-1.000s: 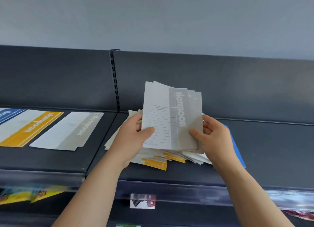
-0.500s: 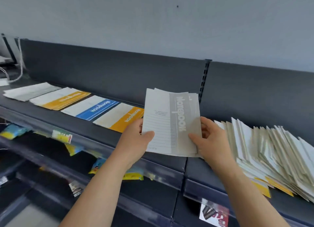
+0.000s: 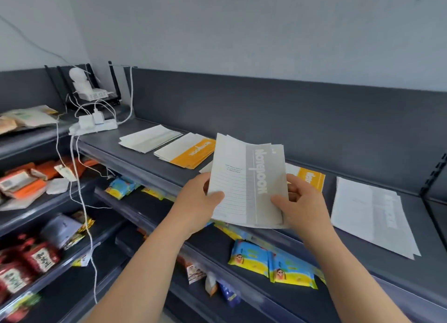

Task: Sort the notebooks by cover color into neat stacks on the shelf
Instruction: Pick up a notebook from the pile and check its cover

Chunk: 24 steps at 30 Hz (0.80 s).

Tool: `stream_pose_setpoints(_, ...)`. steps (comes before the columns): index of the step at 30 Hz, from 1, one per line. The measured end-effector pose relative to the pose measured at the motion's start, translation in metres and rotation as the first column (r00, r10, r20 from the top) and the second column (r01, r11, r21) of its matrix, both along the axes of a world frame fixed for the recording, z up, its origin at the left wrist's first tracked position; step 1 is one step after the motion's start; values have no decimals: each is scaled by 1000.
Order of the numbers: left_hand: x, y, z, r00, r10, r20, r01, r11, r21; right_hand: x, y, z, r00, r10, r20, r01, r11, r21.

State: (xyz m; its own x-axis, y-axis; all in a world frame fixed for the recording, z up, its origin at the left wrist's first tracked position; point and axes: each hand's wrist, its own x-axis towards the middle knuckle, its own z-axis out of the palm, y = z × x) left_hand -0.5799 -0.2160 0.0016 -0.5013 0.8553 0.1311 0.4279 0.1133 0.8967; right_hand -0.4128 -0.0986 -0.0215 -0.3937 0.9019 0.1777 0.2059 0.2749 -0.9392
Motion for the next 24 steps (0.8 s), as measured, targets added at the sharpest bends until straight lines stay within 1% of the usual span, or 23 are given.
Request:
stream_pose_setpoints(6, -79, 7, -13, 997, 66, -33, -65, 998, 16, -84, 10, -8, 999, 42, 30, -42, 999, -3)
stream_pose_setpoints(12, -156, 38, -24, 993, 69, -92, -73, 996, -41, -160, 43, -17, 996, 61, 66, -61, 998, -15)
stream_pose_setpoints(21, -270, 73, -31, 951, 253, -175, -249, 967, 45, -278, 77, -18, 988, 86, 125, -89, 996, 22)
stream_pose_setpoints(24, -309, 83, -36, 940, 262, -217, -258, 965, 49, -313, 81, -20, 987, 77, 138, -81, 996, 24)
